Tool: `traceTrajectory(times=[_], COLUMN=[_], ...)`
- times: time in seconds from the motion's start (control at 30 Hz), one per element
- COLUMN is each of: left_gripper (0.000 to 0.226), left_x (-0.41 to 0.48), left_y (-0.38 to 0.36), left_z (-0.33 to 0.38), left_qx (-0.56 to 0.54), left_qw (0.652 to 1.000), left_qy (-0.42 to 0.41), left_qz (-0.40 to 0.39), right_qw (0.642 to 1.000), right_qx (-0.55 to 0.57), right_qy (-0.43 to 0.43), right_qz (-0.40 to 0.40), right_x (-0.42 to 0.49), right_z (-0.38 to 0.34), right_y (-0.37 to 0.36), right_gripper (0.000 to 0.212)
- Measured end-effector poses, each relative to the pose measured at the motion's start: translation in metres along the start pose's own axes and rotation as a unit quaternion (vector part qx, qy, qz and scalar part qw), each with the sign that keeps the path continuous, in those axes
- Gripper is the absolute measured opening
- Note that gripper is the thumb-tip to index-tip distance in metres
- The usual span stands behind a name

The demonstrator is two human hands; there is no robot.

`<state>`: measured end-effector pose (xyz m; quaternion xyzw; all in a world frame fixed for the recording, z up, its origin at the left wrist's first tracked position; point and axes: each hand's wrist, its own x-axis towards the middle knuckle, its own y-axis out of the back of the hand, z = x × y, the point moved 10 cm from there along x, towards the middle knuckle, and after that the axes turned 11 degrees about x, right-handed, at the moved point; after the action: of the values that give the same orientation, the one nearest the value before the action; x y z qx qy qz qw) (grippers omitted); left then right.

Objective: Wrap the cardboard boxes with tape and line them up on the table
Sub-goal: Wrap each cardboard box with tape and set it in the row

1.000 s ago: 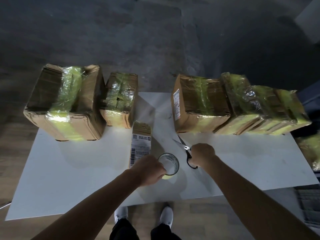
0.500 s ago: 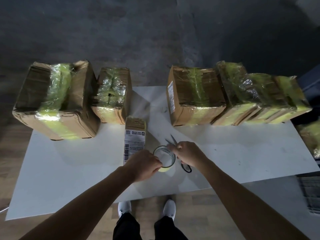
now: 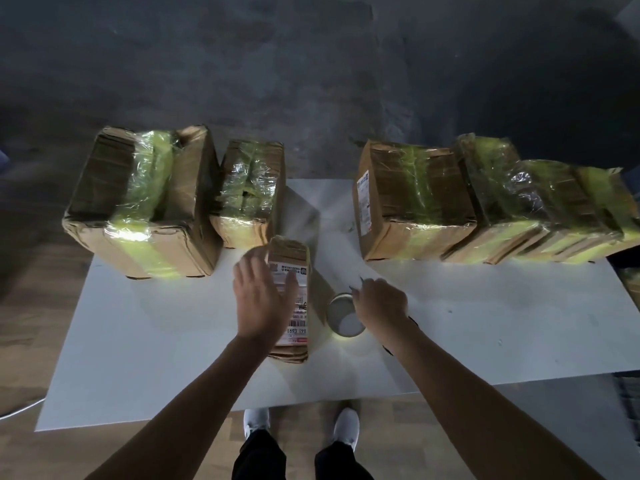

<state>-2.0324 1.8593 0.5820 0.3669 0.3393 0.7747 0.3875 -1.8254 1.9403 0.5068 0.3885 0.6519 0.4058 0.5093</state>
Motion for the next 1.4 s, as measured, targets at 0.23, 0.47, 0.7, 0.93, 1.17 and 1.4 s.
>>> traceTrajectory(times=[0.23,0.47,0.7,0.93,1.17,1.4], left_gripper=[0.041,0.035,0.07,0.036,0.061,0.03], left_x=[-0.012,-0.023,-0.013,0.053,0.049,0.062], left_y=[-0.078,-0.086,-0.072,-0.021,-0.041,-0.036], left_z=[-0.03,-0.044,-0.023,-0.038,-0.007,-0.002], left_qx=[-0.303,-0.385,-0.376,-0.273,-0.483,-0.428], left_qw=[0.834,0.796,0.798,0.922,0.756,0.835], left_qy=[0.283,0.329,0.318,0.213,0.312,0.21], left_qz=[-0.364,-0.332,-0.349,-0.172,-0.312,-0.275], right_qw=[0.897,0.893,0.82,0.729,0.692,0.745], right_qx=[0.433,0.447,0.561,0.676,0.712,0.667], right_qy=[0.065,0.032,-0.008,0.02,0.031,0.001], right_qz=[-0.064,-0.051,-0.116,-0.106,-0.116,-0.004], right_x=[0.014,-0.002,-0.009,-0.014,-0.025,-0.018], right_z=[-0.102,-0.106,-0.107,-0.08,-0.089,-0.076], right_y=[-0.006,-0.036,-0.013,0.053,0.076,0.088], right_gripper=[0.045,0.05,0.06,0.044,0.037,0.034])
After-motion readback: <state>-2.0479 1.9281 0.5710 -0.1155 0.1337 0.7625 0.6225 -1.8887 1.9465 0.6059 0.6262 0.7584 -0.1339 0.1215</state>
